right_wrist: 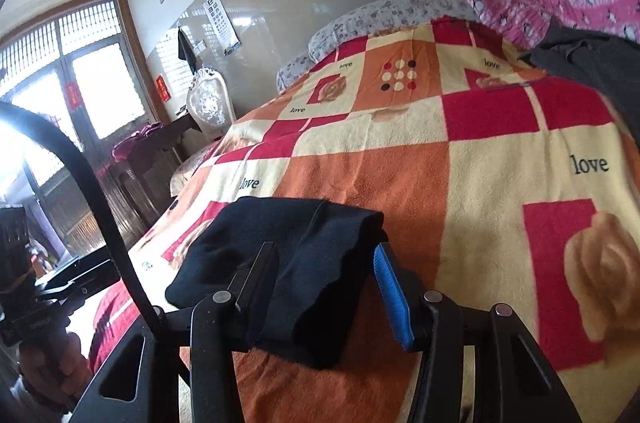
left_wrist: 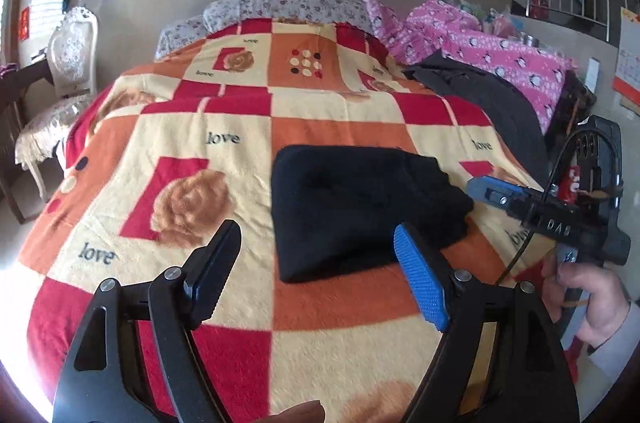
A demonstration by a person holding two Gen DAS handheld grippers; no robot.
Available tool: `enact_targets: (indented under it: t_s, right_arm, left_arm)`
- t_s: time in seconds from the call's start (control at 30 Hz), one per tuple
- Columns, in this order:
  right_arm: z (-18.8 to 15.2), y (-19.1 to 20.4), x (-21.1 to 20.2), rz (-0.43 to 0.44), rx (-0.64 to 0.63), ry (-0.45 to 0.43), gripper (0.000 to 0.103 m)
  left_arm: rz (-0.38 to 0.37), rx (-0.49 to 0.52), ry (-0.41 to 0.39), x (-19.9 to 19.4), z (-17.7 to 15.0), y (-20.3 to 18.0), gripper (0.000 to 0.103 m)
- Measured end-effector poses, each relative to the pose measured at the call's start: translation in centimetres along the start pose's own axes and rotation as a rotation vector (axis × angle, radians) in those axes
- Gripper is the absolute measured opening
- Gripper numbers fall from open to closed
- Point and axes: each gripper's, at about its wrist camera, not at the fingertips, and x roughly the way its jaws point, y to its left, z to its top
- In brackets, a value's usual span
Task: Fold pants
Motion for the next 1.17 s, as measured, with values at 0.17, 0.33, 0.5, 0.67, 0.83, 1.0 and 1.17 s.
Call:
enact_targets:
  t_s: [0.17, 0.33, 0.5, 0.67, 0.83, 1.0, 1.17]
  right_arm:
    - [-4.8, 5.0, -3.4, -0.058, -0.209, -0.027, 0.049]
    - [-5.2, 5.4, -4.0, -0.124, -0.239, -0.072, 0.05]
    - [-5.4, 5.9, -3.6, -0.158, -0.269, -0.068, 0.05]
    - [-5.6, 6.3, -3.9, -0.173, -0.287, -0.082, 0.05]
    - [-5.7, 6.5, -4.0, -0.195, -0.295, -0.089, 0.05]
    - [-5.7, 6.5, -3.9, -0.2, -0.292, -0.081, 0.05]
    - [-5.7, 6.4, -3.8, -0.211, -0.286, -0.075, 0.05]
  left_arm:
    - [-0.175, -0.055, 0.089, 0.2, -0.9, -1.5, 0.08]
    - [-0.191, -0.062, 0.1, 0.4, -0.2, -3.1, 0.08]
    - [-0.131, -0.105, 0.149, 1.2, 0.2, -3.0, 0.08]
    - [-0.066, -0.121, 0.209, 2.6, -0.5, -2.4, 0.08]
    - [-0.068, -0.096, 0.218, 2.8, -0.9, -2.8, 0.08]
    - [-0.046, -0.023, 0.185, 2.7, -1.5, -4.4, 0.08]
    - [-0.047, 0.02, 0.228, 3.5, -1.9, -5.3, 0.08]
